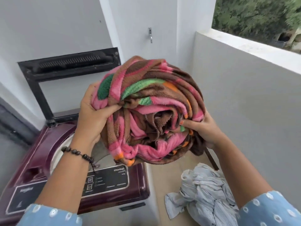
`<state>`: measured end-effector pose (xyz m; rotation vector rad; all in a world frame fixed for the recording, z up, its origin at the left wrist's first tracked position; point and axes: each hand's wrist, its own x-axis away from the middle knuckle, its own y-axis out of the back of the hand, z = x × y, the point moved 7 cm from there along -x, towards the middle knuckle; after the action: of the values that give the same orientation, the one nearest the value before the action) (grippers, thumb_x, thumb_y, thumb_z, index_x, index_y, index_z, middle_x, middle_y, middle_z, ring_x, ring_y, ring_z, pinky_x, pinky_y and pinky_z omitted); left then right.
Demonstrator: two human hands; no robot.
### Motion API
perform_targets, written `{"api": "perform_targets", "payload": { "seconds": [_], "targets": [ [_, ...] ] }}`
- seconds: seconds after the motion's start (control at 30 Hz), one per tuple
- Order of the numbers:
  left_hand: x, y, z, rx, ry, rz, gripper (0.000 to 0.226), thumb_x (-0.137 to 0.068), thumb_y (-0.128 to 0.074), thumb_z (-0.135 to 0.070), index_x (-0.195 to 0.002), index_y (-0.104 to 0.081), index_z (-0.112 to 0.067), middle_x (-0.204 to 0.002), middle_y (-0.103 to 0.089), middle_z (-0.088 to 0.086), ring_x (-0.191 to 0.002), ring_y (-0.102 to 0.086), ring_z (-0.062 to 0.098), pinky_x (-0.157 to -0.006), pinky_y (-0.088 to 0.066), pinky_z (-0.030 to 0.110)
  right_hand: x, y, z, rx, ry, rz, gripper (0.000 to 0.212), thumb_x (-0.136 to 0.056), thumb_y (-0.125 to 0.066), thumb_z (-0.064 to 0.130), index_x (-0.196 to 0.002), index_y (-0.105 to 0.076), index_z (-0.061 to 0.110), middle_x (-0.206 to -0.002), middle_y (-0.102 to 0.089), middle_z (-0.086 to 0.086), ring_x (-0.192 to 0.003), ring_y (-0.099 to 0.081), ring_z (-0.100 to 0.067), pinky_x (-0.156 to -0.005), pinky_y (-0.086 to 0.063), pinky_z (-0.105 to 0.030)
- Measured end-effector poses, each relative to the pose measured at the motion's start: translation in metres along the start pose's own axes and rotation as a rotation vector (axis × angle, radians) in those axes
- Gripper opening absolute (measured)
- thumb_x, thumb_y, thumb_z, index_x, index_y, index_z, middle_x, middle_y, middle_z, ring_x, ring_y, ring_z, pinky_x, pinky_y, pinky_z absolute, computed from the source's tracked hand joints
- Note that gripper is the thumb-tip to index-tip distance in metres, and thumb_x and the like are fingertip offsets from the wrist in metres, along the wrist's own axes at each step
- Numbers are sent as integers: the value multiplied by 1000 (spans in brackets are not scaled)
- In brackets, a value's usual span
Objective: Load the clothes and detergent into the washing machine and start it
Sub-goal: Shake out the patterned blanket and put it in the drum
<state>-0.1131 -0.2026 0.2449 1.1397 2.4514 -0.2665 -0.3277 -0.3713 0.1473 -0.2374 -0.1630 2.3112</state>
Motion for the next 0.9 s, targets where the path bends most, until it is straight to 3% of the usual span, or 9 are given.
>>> {"api": "perform_targets", "payload": {
  "seconds": [0.07,0.23,0.4,0.53,0.6,0.67,0.73,0.8,0.9],
  "targets": [
    [-10,41,-2,-65,-50,-21,54,-67,-79,-1,-108,-58,-30,-102,-71,-14,-102,-65,8,-94,-52,27,-27,-36,-4,36,12,28,96,-54,-94,23,-136,-46,10,-126,-64,-11,-116,-62,-27,-90,-54,-39],
    [-30,148,16,-151,-105,-116,56,-70,-80,-13,-117,-54,-28,-117,-61,4,-114,-58,22,-106,-44,46,-98,-130,-31,145,50,148,89,-66,-84,0,-142,-41,20,-136,-56,-5,-125,-56,-21,-99,-49,-41],
    [-27,227,77,-232,47,-226,57,-71,-77,-5,-116,-53,-30,-113,-64,-10,-111,-61,11,-101,-50,34,-140,-204,-88,259,8,249,93,-65,-81,-10,-143,-35,13,-138,-53,1,-129,-51,-11,-102,-45,-27],
    [-19,286,158,-274,275,-241,59,-68,-80,-15,-116,-55,-39,-121,-65,-3,-115,-62,18,-103,-48,44,-163,-247,-160,394,-91,271,88,-62,-86,-6,-133,-41,20,-124,-57,14,-112,-56,8,-91,-45,-12],
    [-12,304,203,-336,410,-184,66,-68,-85,-18,-121,-53,-38,-125,-64,-4,-117,-61,16,-104,-46,46,-169,-252,-202,522,-185,269,87,-59,-90,3,-128,-43,25,-118,-61,11,-110,-60,-2,-92,-48,-24],
    [-2,310,241,-415,539,-105,66,-70,-86,-16,-121,-50,-38,-123,-64,-7,-114,-61,10,-103,-48,40,-172,-251,-234,681,-279,282,77,-57,-92,12,-119,-48,23,-112,-65,4,-109,-62,-15,-91,-49,-36],
    [4,313,268,-512,608,-48,67,-72,-84,-13,-124,-47,-33,-123,-62,-7,-110,-59,7,-98,-46,23,-174,-251,-258,800,-382,313,67,-59,-91,17,-111,-49,20,-107,-65,4,-106,-61,-18,-81,-46,-31],
    [5,317,290,-579,659,-22,70,-72,-84,-14,-130,-46,-23,-122,-60,-6,-113,-58,14,-97,-44,27,-177,-254,-272,899,-454,351,65,-62,-89,20,-113,-48,18,-109,-62,4,-107,-58,-18,-76,-40,-26],
    [-2,325,320,-676,785,47,74,-74,-83,-16,-135,-42,-13,-124,-60,1,-117,-58,23,-97,-44,31,-188,-261,-288,1035,-534,396,77,-66,-87,26,-129,-45,12,-125,-61,-6,-115,-56,-24,-83,-42,-29]
  ]
}}
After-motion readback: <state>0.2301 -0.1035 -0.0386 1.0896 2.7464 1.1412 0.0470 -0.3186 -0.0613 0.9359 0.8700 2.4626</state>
